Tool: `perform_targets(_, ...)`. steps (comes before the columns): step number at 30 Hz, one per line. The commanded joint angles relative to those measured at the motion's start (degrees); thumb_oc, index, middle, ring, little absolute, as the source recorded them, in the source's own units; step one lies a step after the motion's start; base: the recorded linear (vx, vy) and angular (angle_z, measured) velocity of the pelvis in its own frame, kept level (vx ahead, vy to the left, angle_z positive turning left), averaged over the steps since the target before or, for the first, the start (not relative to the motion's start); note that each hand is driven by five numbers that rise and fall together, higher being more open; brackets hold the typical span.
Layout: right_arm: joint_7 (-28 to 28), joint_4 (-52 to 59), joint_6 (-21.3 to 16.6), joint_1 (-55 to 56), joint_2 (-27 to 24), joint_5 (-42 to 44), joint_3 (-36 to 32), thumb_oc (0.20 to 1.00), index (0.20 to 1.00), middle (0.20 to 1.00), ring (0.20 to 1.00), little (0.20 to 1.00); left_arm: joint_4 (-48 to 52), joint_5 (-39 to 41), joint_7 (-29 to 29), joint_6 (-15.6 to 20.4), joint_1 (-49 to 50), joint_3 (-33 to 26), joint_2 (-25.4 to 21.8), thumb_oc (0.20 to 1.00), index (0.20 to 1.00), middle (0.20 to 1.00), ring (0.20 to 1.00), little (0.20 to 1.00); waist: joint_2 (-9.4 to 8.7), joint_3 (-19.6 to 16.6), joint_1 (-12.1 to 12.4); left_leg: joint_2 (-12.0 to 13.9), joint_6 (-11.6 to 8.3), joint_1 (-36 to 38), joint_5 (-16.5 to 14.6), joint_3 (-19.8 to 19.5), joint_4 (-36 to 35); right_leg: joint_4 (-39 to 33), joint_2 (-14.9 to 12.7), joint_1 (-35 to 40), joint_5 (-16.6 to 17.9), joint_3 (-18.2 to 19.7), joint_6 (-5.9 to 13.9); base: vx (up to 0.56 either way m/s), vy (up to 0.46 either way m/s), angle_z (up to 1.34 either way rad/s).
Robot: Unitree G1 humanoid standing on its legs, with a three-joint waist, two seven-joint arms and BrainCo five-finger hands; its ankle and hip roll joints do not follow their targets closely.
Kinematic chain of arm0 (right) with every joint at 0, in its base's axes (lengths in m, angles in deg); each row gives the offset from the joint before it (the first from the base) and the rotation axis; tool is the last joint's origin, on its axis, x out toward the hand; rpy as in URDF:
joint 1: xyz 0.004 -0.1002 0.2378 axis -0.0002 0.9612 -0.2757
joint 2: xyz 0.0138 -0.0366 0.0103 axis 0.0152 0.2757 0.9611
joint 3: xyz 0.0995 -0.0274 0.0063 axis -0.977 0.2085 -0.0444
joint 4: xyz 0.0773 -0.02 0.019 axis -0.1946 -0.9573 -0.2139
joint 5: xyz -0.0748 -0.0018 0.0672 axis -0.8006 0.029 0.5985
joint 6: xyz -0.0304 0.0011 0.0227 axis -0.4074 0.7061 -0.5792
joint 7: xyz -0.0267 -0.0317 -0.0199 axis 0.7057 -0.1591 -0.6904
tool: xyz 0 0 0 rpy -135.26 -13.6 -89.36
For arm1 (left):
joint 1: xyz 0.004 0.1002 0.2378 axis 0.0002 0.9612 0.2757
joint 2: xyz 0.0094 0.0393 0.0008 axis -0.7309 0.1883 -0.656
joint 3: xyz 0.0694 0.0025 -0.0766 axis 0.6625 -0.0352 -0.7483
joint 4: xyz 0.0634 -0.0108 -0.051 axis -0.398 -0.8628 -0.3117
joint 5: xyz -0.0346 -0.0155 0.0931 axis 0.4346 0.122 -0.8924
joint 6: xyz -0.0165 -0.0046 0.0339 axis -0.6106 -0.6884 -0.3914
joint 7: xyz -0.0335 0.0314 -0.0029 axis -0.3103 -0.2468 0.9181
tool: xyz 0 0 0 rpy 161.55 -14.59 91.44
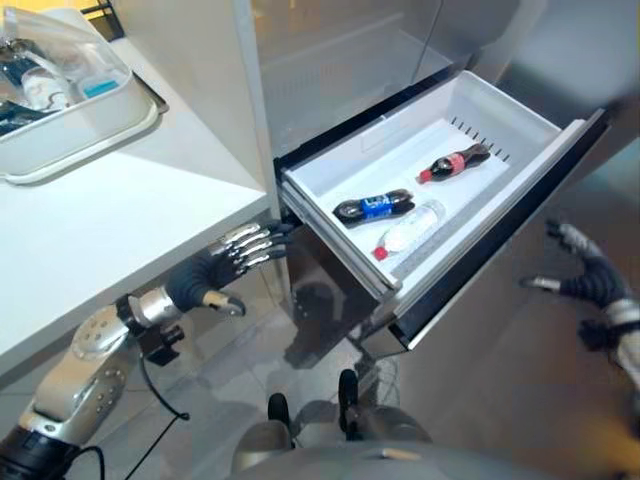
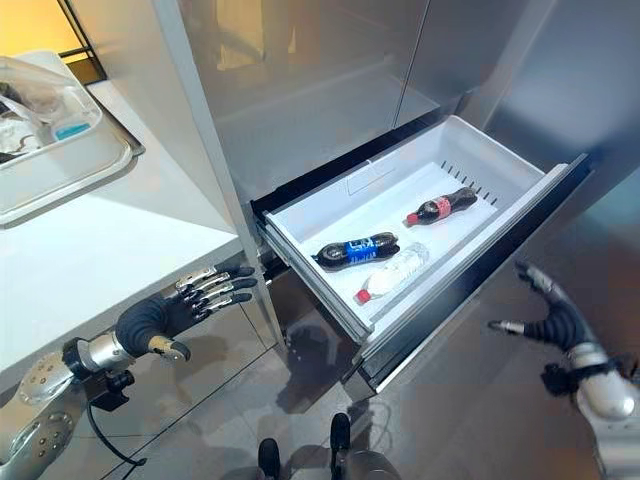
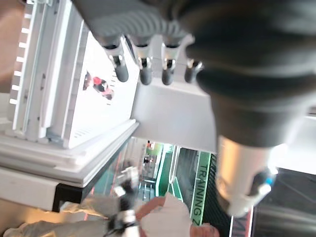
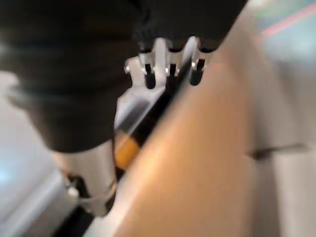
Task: Take the drinks into the refrigerator
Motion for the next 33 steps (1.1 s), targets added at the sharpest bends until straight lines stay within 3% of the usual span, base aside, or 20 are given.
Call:
perform_targets(1, -2.19, -7.75, -1.21, -4.66, 4.39, 2.83, 3.98, 1.000, 1.000, 1.000, 1.000, 1.000, 1.27, -0.79, 0.05, 4.21, 1.22, -2.26, 1.41, 1.000, 1.000, 1.000, 1.000, 1.000, 0.18, -1.73, -0.67, 0.64, 0.90, 0.68, -4.76, -1.83, 1.72, 7.25, -2.05, -0.60, -3.80, -0.31, 7.06, 0.03, 0.030, -0.05)
perform_targets(8, 0.97, -21.82, 0.48, -3.86, 9.11, 2.79, 14.67, 1.000, 1.000, 1.000, 1.000, 1.000, 1.46, -0.44, -0.38, 4.89, 0.80, -2.05, 1.96, 1.000, 1.000, 1.000, 1.000, 1.000, 0.44, -2.34, -0.48, 0.62, 0.52, 2.37, -4.44, -1.45, 0.62, 6.88, -2.04, 0.51, -3.64, 0.08, 7.09, 0.01, 0.008, -0.06)
perform_targets(9, 1.96, -24.67, 0.94, -3.93, 9.43, 2.28, 16.83, 0.388, 0.388, 0.388, 0.388, 0.388, 1.55, -0.38, -0.30, 4.82, 0.47, -1.82, 1.91, 1.000, 1.000, 1.000, 1.000, 1.000, 0.43, -2.40, -0.39, 0.64, 0.43, 2.47, -4.35, -1.49, 0.55, 6.76, -2.17, 0.73, -3.56, -0.04, 7.07, 0.00, 0.000, 0.00)
perform_targets(10, 3.07, -26.47, 1.32, -4.55, 9.39, 1.19, 19.20, 0.235, 0.235, 0.235, 0.235, 0.235, 1.38, -0.30, -0.11, 4.84, 0.18, -1.42, 1.87, 1.000, 1.000, 1.000, 1.000, 1.000, 0.43, -2.45, -0.17, 0.61, 0.37, 2.44, -4.22, -1.61, 0.46, 6.58, -2.18, 0.86, -3.52, -0.18, 7.06, 0.00, 0.000, 0.00)
perform_targets(11, 3.04, -26.67, 1.22, -4.72, 9.41, 1.20, 19.32, 0.200, 0.200, 0.200, 0.200, 0.200, 1.34, -0.30, -0.09, 4.87, 0.20, -1.47, 1.87, 1.000, 1.000, 1.000, 1.000, 1.000, 0.41, -2.44, -0.24, 0.62, 0.37, 2.44, -4.22, -1.63, 0.45, 6.55, -2.18, 0.88, -3.51, -0.19, 7.07, 0.00, 0.000, 0.00)
perform_targets(14, 4.73, -30.75, 2.22, -7.72, 8.26, -5.44, 28.29, 0.200, 0.200, 0.200, 0.200, 0.200, 1.77, -0.45, -0.06, 5.29, -0.94, -0.94, 1.07, 1.000, 1.000, 1.000, 1.000, 1.000, 0.35, -2.16, 0.67, 0.65, 0.19, 2.13, -3.84, -2.23, 0.34, 6.40, -2.48, 0.86, -3.33, -0.72, 7.00, -0.04, -0.022, 0.02)
perform_targets(20, 5.33, -35.14, 2.92, -14.58, 8.46, -9.72, 36.38, 0.200, 0.200, 0.200, 0.200, 0.200, 2.81, -0.42, 0.05, 5.14, -2.21, 0.35, -0.27, 1.000, 1.000, 1.000, 1.000, 1.000, 0.63, -2.29, 2.26, 0.45, 0.14, 2.19, -3.54, -3.15, 0.22, 5.93, -2.86, 1.60, -3.28, -1.72, 6.83, -0.01, -0.011, 0.09)
perform_targets(33, 1.23, -29.20, 2.00, -25.31, 5.15, -5.80, 35.89, 0.200, 0.200, 0.200, 0.200, 0.200, 1.92, -0.07, -1.04, 5.47, -3.77, 3.75, -0.32, 1.000, 1.000, 1.000, 1.000, 1.000, 1.40, -2.50, 4.67, -0.01, 0.41, 2.18, -3.15, -5.39, 0.09, 6.72, -3.61, 2.27, -3.58, -3.53, 6.67, 0.00, -0.003, 0.09)
